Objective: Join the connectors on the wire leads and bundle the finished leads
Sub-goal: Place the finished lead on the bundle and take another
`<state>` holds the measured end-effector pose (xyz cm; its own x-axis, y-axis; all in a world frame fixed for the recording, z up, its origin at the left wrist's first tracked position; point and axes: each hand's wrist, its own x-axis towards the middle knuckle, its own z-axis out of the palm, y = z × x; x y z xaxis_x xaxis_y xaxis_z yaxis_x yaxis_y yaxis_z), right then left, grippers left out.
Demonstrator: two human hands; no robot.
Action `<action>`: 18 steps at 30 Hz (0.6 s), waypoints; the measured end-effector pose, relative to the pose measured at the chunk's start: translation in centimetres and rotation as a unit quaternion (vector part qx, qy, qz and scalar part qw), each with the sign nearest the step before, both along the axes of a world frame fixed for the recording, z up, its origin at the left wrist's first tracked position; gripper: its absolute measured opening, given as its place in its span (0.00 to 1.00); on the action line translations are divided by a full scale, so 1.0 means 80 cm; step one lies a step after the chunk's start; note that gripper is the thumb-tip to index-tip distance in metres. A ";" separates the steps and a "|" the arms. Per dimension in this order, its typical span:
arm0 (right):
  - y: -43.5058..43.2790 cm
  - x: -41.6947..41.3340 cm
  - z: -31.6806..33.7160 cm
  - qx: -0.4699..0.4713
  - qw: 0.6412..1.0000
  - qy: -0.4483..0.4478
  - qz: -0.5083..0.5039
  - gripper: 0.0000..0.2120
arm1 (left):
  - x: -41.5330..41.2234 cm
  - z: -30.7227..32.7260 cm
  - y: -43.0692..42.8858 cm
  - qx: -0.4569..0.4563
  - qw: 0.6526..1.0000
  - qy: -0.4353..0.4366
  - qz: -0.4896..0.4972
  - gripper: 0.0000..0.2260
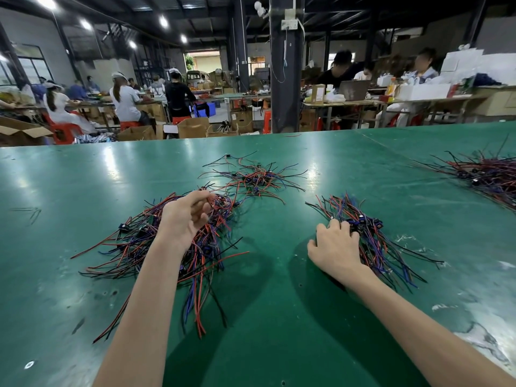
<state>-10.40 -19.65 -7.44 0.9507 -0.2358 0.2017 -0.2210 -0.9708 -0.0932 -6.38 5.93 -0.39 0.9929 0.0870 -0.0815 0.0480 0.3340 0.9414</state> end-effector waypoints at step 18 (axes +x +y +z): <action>0.010 -0.003 0.031 0.772 0.614 0.034 0.159 0.14 | -0.057 -0.031 -0.101 0.125 0.927 -0.021 -0.354 0.07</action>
